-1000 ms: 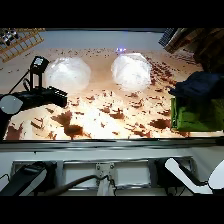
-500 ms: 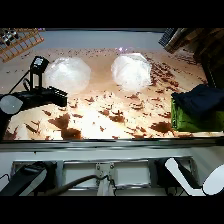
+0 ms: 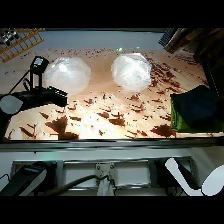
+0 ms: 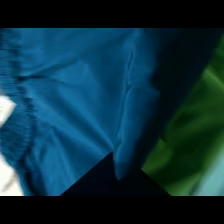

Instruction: Fold the clothes and pants, and hang the long-sleeved shirts on hangers.

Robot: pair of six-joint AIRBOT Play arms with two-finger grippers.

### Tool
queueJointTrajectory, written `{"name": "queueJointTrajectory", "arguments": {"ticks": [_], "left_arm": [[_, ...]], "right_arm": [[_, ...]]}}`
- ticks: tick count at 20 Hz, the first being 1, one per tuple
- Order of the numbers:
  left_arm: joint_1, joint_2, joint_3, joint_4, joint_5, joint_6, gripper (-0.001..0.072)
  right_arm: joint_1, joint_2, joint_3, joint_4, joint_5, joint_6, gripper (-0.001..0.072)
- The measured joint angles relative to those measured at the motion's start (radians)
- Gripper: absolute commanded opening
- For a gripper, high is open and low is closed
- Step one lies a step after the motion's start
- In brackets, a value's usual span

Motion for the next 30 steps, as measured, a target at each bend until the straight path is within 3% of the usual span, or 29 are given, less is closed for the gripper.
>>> {"name": "queueJointTrajectory", "arguments": {"ticks": [1, 3, 5, 6, 12, 16, 19, 21, 26, 30], "left_arm": [[0.0, 0.0, 0.0, 0.0, 0.0, 0.0, 0.0014], [0.0, 0.0, 0.0, 0.0, 0.0, 0.0, 0.0014], [0.0, 0.0, 0.0, 0.0, 0.0, 0.0, 0.0014], [0.0, 0.0, 0.0, 0.0, 0.0, 0.0, 0.0014], [0.0, 0.0, 0.0, 0.0, 0.0, 0.0, 0.0014], [0.0, 0.0, 0.0, 0.0, 0.0, 0.0, 0.0014], [0.0, 0.0, 0.0, 0.0, 0.0, 0.0, 0.0014], [0.0, 0.0, 0.0, 0.0, 0.0, 0.0, 0.0014], [0.0, 0.0, 0.0, 0.0, 0.0, 0.0, 0.0014], [0.0, 0.0, 0.0, 0.0, 0.0, 0.0, 0.0014]], "right_arm": [[-0.006, 0.0, -0.013, -0.019, 0.022, 0.018, 0.0034], [-0.014, 0.0, -0.046, -0.041, 0.057, 0.04, 0.0138], [-0.018, 0.0, -0.089, -0.053, 0.105, 0.05, 0.0348], [-0.019, 0.0, -0.11, -0.055, 0.127, 0.054, 0.0411], [-0.022, 0.0, -0.123, -0.074, 0.241, 0.046, 0.0406], [-0.022, 0.0, 0.038, -0.034, 0.29, 0.015, 0.0405], [-0.011, 0.0, 0.205, 0.055, 0.249, -0.018, 0.0406], [0.024, -0.001, 0.299, 0.183, 0.185, -0.119, 0.0406], [0.278, -0.034, 0.425, 0.58, 0.118, -0.586, 0.0405], [0.615, -0.08, 0.45, 0.562, 0.147, -0.799, 0.0405]]}}
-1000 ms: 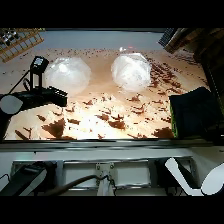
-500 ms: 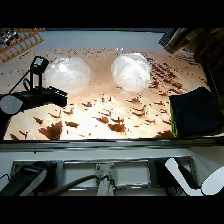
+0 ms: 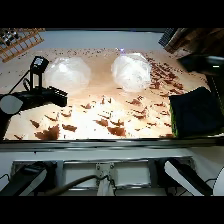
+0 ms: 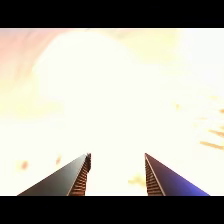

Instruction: Fold the clothes and pants, and hang the long-sleeved shirts on hangers.

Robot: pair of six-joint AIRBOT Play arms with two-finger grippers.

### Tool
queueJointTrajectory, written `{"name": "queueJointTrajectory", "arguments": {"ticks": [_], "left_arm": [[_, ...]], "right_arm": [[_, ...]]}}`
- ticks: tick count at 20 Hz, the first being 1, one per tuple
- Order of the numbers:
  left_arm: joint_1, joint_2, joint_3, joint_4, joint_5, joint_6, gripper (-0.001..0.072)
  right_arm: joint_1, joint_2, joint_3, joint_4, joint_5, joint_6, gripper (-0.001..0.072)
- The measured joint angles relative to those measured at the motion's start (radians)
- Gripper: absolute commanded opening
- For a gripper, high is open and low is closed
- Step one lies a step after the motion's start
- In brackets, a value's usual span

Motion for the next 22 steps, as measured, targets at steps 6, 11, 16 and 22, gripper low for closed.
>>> {"name": "queueJointTrajectory", "arguments": {"ticks": [6, 11, 16, 22], "left_arm": [[0.0, 0.0, 0.0, 0.0, 0.0, 0.0, 0.0014], [0.0, 0.0, 0.0, 0.0, 0.0, 0.0, 0.0014], [0.0, 0.0, 0.0, 0.0, 0.0, 0.0, 0.0014], [0.0, 0.0, 0.0, 0.0, 0.0, 0.0, 0.0014]], "right_arm": [[0.377, -0.05, 0.008, -0.159, 0.013, -0.075, 0.0405], [0.522, -0.056, 0.008, -0.188, 0.009, -0.089, 0.0405], [0.559, -0.057, 0.008, -0.196, 0.009, -0.09, 0.0405], [0.566, -0.057, 0.008, -0.199, 0.009, -0.09, 0.0405]]}}
